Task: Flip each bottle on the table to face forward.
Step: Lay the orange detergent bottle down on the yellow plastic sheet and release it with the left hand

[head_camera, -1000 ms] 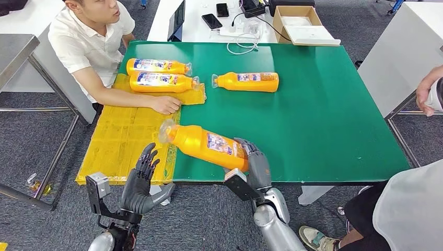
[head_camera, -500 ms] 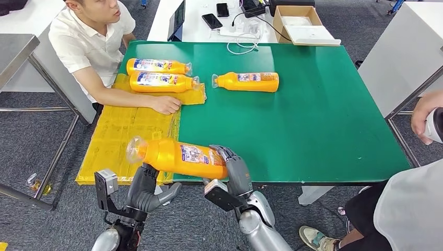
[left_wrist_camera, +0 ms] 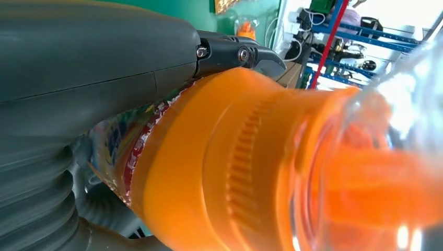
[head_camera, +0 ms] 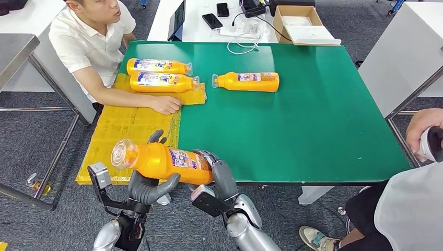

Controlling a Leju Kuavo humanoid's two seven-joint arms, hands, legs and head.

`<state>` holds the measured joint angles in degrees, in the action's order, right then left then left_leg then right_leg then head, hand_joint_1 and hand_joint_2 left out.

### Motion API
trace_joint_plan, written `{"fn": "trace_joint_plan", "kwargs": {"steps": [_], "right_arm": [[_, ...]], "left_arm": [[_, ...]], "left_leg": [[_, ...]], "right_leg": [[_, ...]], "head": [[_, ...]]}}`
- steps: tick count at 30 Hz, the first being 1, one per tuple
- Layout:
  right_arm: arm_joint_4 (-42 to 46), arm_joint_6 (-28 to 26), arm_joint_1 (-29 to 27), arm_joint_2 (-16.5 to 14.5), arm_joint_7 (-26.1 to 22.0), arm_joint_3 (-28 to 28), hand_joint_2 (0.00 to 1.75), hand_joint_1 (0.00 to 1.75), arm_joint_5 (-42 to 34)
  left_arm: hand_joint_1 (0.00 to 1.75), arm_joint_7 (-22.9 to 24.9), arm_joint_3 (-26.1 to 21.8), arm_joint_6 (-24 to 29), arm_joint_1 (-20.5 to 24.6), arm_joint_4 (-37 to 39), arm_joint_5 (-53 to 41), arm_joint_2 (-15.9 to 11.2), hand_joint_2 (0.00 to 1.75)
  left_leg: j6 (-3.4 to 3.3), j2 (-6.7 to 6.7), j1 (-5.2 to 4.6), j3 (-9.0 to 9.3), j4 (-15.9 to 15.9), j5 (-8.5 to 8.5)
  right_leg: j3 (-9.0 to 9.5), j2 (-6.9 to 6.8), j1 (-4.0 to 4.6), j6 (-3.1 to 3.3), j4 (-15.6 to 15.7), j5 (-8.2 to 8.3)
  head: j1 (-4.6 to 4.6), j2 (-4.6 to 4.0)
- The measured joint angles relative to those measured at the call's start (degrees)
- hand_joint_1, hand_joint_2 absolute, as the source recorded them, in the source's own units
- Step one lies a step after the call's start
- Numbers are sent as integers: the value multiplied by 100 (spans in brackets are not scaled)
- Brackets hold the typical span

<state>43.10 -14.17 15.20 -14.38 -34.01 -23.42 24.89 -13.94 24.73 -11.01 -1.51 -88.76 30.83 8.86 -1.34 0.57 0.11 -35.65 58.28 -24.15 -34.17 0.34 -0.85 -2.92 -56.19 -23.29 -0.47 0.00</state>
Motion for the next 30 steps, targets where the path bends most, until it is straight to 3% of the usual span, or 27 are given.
{"fn": "trace_joint_plan", "kwargs": {"steps": [9,10,13,14,21,25,26,29,30], "right_arm": [[-382,-10,177,-166,-122,-147,175,175,-89],[-428,-44,199,-182,-129,-155,175,175,-102],[-585,-194,268,-210,-156,-180,175,175,-129],[-636,-233,292,-213,-171,-185,175,175,-142],[-840,-234,381,-247,-219,-212,175,170,-254],[-851,-137,382,-251,-201,-262,175,138,-319],[-851,-111,379,-252,-193,-275,175,111,-328],[-850,-62,368,-254,-181,-329,175,8,-343],[-850,-45,367,-254,-179,-357,175,0,-342]], "left_arm": [[0,305,32,-341,72,0,954,29,175],[16,341,34,-354,79,0,1014,29,175],[147,455,55,-423,110,7,1161,14,175],[175,473,65,-439,128,16,1165,-1,175],[175,321,127,-327,256,172,757,-77,175],[175,-6,211,-100,293,203,184,-81,175],[175,-65,233,-46,295,203,71,-80,175],[175,-151,278,38,294,203,-87,-80,175],[175,-160,288,51,294,203,-104,-80,175]], "left_leg": [[0,-1,1,-1,0,0],[0,-1,1,-1,0,0],[0,0,1,-1,0,0],[0,0,1,-1,0,0],[0,0,0,-1,0,0],[0,0,1,-2,0,0],[0,-1,1,-2,0,0],[0,-1,1,-2,0,0],[0,-1,1,-2,0,0]], "right_leg": [[-2,0,1,0,0,0],[-2,0,1,0,-1,0],[-2,0,1,0,-1,0],[-2,0,1,0,-1,0],[-2,0,0,0,0,0],[-3,0,0,0,0,0],[-3,0,0,0,0,0],[-3,0,0,0,0,0],[-3,0,1,0,0,0]], "head": [[-1,0],[-1,0],[0,0],[0,0],[0,0],[1,0],[1,0],[1,0],[1,0]]}}
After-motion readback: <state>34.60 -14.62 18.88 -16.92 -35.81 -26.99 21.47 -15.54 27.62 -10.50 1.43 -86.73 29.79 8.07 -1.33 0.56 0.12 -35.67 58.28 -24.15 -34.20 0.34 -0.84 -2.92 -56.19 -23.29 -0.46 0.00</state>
